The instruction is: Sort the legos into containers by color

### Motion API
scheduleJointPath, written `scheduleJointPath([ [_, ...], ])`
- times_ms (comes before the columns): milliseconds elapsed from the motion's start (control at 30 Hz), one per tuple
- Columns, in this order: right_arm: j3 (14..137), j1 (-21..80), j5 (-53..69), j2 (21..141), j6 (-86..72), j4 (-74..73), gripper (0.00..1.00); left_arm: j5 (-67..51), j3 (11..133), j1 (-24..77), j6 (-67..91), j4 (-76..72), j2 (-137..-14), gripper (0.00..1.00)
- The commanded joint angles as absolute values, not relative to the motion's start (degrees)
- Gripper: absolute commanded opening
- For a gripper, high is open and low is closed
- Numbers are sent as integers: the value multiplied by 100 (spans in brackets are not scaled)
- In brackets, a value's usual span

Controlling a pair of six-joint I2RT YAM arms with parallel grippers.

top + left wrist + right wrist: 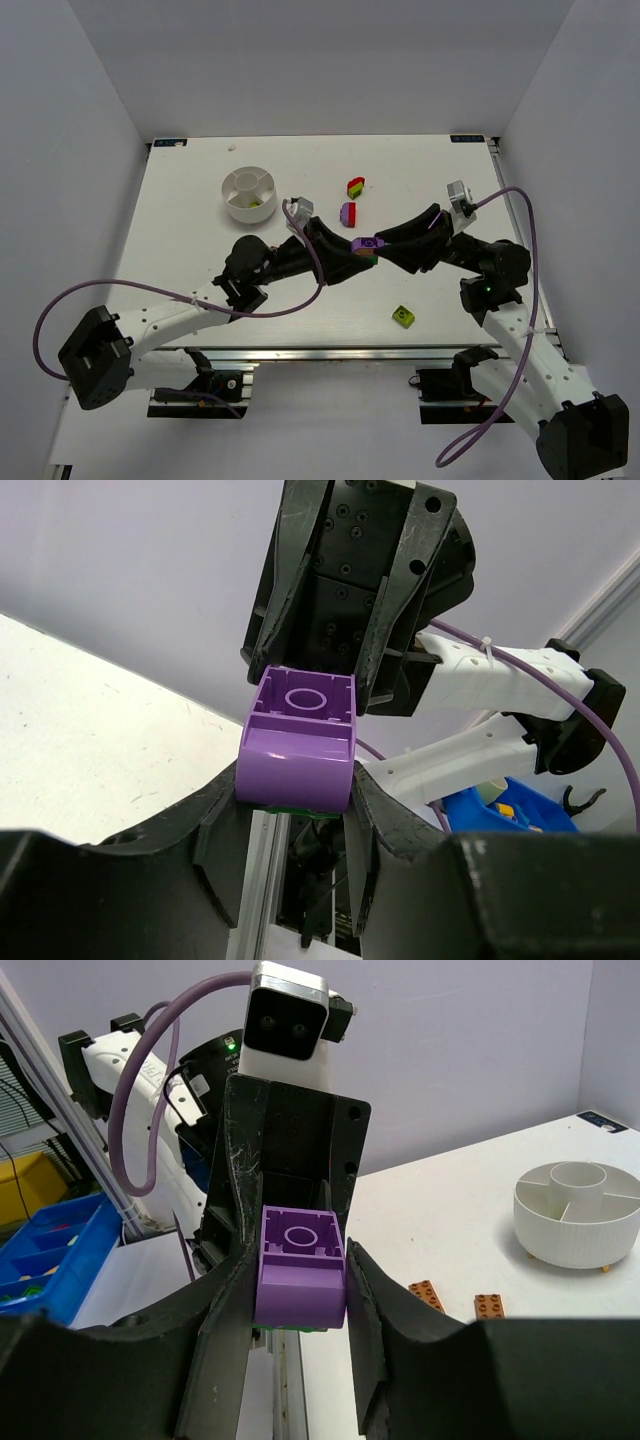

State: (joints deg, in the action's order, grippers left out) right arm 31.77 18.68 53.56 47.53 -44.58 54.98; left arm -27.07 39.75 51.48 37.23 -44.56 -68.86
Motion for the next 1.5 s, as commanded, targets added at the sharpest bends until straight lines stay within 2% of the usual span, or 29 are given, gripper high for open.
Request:
scheduleJointPath([
  [0,3577,1723,4720,4729,-4333,5950,0,-2865,3736,5080,3630,-4078,-6645,0],
  [1167,3753,1494,4658,4790,-4641,6258,0,-2997,3445,4983,3516,-4000,-6601,0],
  [1300,3814,1485,4641,4834,-4177,5934,0,-2779,3673,4764,3130,-2983,-6355,0],
  [1467,4253,1494,4527,5141,-2850,4390,0,-2005,4384,3878,2576,-583,-6047,0],
])
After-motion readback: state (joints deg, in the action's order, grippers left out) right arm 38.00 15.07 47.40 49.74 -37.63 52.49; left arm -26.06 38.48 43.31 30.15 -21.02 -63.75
